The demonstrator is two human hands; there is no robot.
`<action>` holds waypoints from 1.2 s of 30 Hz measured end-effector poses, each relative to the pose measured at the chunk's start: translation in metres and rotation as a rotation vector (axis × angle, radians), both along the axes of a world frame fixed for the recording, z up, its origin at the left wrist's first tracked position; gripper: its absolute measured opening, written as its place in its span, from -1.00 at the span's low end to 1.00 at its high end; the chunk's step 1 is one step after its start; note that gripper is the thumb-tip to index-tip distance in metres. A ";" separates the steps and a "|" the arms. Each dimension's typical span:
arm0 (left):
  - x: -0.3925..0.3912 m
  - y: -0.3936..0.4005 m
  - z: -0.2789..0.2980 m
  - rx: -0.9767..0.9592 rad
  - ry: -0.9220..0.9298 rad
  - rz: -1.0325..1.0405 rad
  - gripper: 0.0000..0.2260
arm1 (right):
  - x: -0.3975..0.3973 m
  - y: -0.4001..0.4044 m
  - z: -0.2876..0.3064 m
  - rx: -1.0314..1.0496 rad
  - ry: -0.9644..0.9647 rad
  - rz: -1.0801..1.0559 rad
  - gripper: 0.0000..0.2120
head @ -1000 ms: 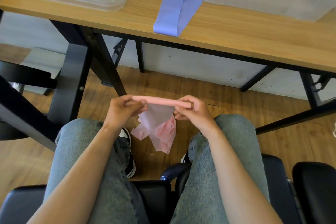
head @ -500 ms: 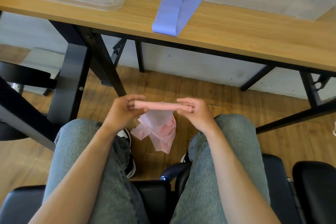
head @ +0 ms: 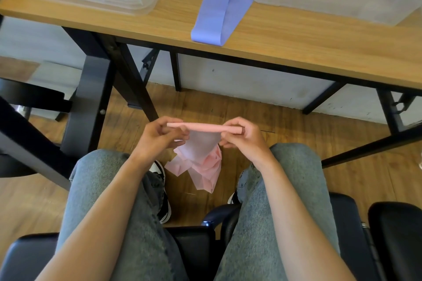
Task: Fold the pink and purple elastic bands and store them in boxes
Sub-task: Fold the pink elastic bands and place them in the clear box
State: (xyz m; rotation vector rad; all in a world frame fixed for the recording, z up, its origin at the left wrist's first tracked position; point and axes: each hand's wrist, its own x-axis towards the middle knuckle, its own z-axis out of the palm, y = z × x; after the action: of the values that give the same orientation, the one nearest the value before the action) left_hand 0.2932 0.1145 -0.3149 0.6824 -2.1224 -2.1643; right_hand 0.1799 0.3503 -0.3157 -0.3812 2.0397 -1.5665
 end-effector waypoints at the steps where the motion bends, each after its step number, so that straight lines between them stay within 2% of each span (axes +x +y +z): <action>1: 0.000 0.000 0.002 0.024 -0.010 0.015 -0.73 | 0.000 0.000 0.002 -0.059 -0.070 -0.034 -0.84; 4: 0.000 0.001 -0.001 0.017 -0.025 0.026 -0.78 | 0.000 0.000 0.003 -0.102 -0.156 -0.087 -0.83; 7: 0.002 -0.002 -0.005 0.012 0.009 -0.012 -0.84 | -0.002 0.001 -0.003 -0.028 -0.063 -0.055 -0.78; 9: 0.002 -0.005 -0.005 -0.030 0.010 -0.044 -0.74 | -0.003 0.002 -0.008 0.041 0.034 -0.007 -0.67; 11: 0.004 -0.006 -0.007 -0.201 -0.004 -0.091 -0.65 | -0.002 0.002 -0.011 0.143 0.184 0.033 -0.64; 14: 0.005 -0.004 -0.011 -0.521 0.012 -0.131 -0.74 | 0.001 0.000 -0.013 0.215 0.325 0.015 -0.78; 16: 0.005 0.001 -0.009 -0.586 0.026 -0.109 -0.80 | 0.002 -0.001 -0.013 0.251 0.369 0.006 -0.85; 21: 0.004 0.007 -0.008 -0.394 0.001 -0.056 -0.85 | 0.003 0.000 -0.015 0.255 0.331 0.059 -0.92; 23: 0.004 0.003 -0.005 -0.226 0.015 -0.027 -0.81 | 0.003 -0.001 -0.010 0.139 0.259 0.029 -0.90; 26: 0.002 0.000 -0.001 -0.001 0.027 0.033 -0.75 | 0.002 -0.002 0.002 -0.095 0.023 -0.040 -0.83; 29: -0.001 0.001 0.001 0.045 0.018 0.075 -0.68 | 0.003 -0.002 0.005 -0.170 -0.095 -0.084 -0.80; 33: 0.001 0.000 -0.002 0.016 0.028 0.042 -0.76 | -0.001 0.001 -0.004 -0.071 0.044 -0.080 -0.82; 36: 0.002 -0.003 -0.004 -0.005 0.043 -0.014 -0.71 | -0.005 0.002 -0.013 0.062 0.178 -0.018 -0.66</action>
State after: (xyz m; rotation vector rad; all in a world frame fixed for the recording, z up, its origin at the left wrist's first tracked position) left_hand 0.2955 0.1119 -0.3190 0.6162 -2.1172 -2.1596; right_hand 0.1753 0.3525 -0.3287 -0.4959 2.2253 -1.5233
